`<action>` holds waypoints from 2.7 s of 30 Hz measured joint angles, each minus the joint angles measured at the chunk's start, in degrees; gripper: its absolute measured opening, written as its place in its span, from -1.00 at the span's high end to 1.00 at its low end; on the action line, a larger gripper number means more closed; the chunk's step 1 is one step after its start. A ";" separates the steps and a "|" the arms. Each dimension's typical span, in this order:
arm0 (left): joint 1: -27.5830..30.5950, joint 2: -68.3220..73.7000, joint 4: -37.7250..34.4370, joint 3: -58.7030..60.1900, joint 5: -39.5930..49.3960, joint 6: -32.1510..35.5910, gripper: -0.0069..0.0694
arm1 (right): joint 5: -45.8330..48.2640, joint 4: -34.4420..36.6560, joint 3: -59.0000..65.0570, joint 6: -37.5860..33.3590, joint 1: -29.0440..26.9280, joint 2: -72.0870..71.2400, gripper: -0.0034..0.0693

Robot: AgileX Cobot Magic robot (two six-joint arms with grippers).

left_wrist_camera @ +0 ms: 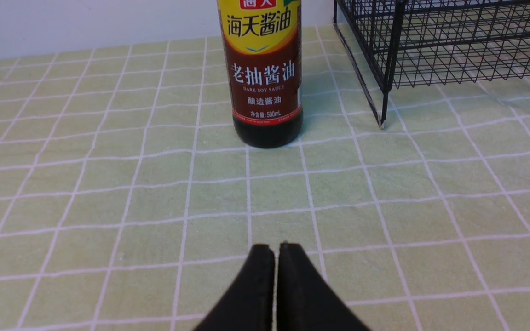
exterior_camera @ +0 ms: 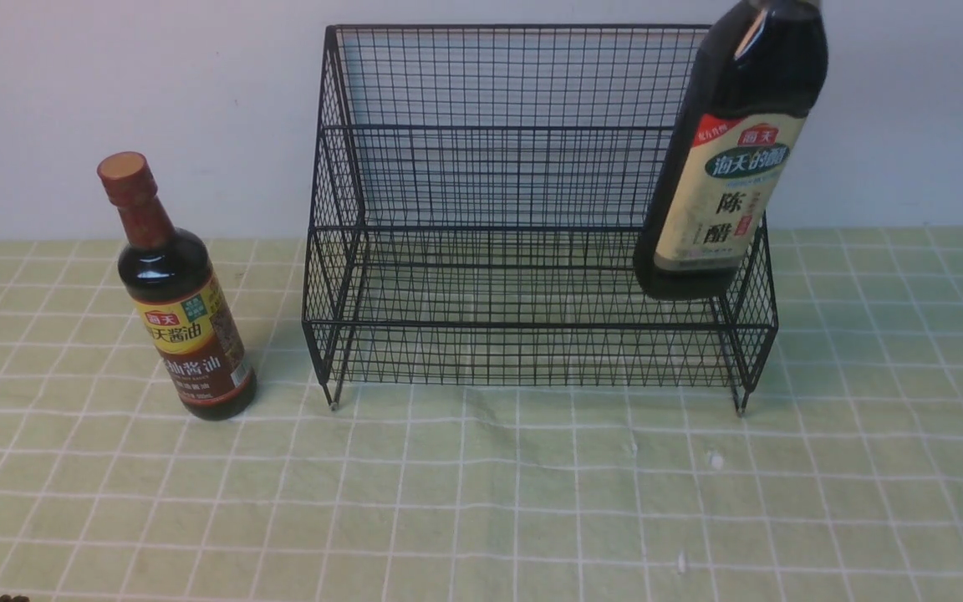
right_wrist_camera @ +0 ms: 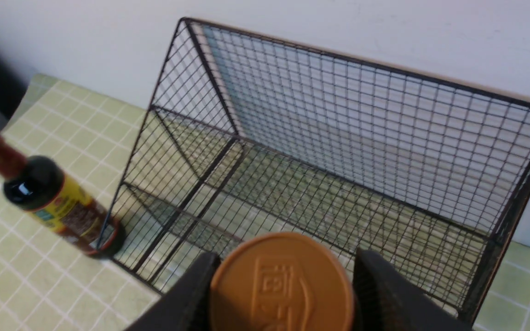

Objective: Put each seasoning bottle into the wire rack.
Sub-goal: Use the right arm to put the condiment bottle back on the shelf, then use the left arm to grab the condiment bottle closest to it

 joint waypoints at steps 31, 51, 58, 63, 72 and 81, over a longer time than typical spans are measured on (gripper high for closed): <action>0.00 0.00 0.00 0.00 0.00 0.00 0.83 | -11.81 -2.50 -0.13 0.18 0.19 12.50 -0.01; 0.00 0.00 0.00 0.00 0.00 0.00 0.83 | -9.78 -3.81 -0.62 2.71 0.30 15.77 -0.24; 0.00 0.00 0.00 0.00 0.00 0.00 0.83 | -9.49 -3.89 -0.68 2.81 0.30 9.98 -0.45; 0.00 0.00 0.00 0.00 0.00 0.00 0.83 | -5.86 -4.08 -0.69 4.79 0.30 3.37 -0.38; 0.00 0.00 0.00 0.00 0.00 0.00 0.83 | 6.06 -13.63 -0.84 13.57 0.30 -13.86 0.63; 0.00 0.00 0.00 0.00 0.00 0.00 0.83 | 10.76 -20.83 6.19 19.21 0.30 -33.20 0.94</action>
